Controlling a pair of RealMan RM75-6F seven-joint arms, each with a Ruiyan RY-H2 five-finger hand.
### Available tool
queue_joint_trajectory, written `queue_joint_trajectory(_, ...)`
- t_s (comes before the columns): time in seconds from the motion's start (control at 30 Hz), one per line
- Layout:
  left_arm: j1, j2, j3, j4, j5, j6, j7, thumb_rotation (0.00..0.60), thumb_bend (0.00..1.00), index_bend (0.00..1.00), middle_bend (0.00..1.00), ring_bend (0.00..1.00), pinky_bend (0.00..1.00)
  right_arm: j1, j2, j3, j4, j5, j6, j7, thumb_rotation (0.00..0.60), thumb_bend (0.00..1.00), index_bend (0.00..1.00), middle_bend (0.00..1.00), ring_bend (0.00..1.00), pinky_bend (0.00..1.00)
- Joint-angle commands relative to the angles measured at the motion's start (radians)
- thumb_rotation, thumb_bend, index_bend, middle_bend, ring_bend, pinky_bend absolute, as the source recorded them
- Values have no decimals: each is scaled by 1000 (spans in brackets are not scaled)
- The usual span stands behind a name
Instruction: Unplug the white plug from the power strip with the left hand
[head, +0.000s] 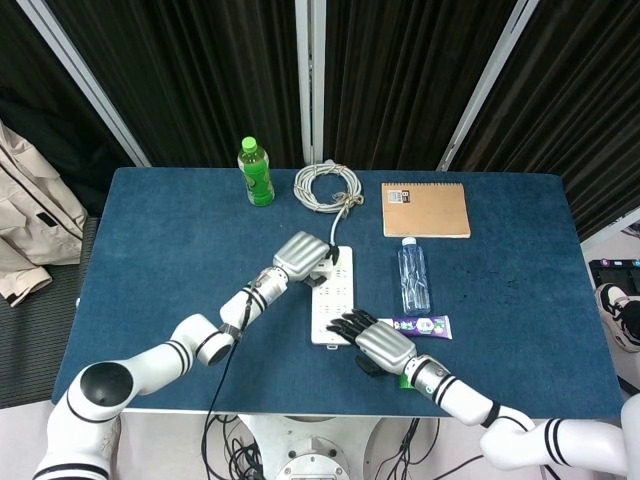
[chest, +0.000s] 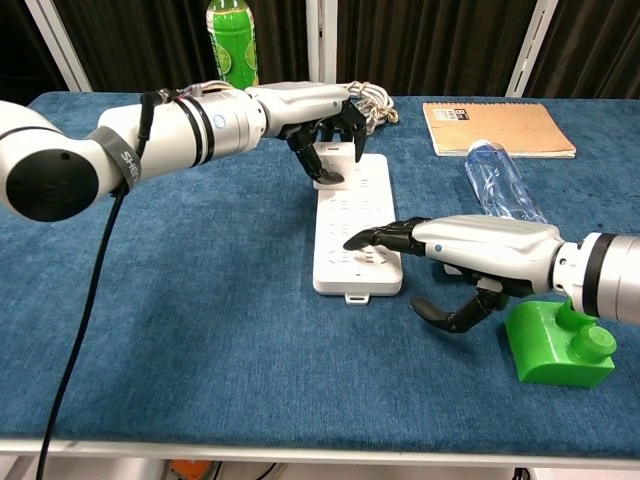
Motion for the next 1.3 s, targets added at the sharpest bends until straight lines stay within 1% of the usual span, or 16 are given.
queue_joint_trajectory(0.03,-5,-20,11,33,12,22,-31,600,406,604,657,660,619,2,-3,0,3,3,-1,1,600,524,0,88,0,0)
queue_joint_trajectory(0.2,-6,-35,25,70,22,35,-83,600,443,651,703,682,633,6,-7,-3,10,13,-6,4,600,526,0,90,0,0)
queue_joint_trajectory(0.5,-2,-33,42,83,32,56,-155,600,444,657,716,678,633,6,-14,-8,15,16,-1,18,600,526,0,90,0,0)
queue_joint_trajectory(0.9,9,-28,54,87,39,96,-192,600,444,657,735,678,632,9,-15,-11,10,26,4,7,600,527,0,91,0,0)
queue_joint_trajectory(1.13,14,-13,61,81,39,103,-184,600,442,663,746,679,632,9,-15,-13,5,33,8,-1,600,527,0,91,0,0)
queue_joint_trajectory(1.3,38,29,54,31,43,169,-169,600,437,657,739,674,630,3,-8,-14,-10,21,30,-6,600,527,0,91,0,0)
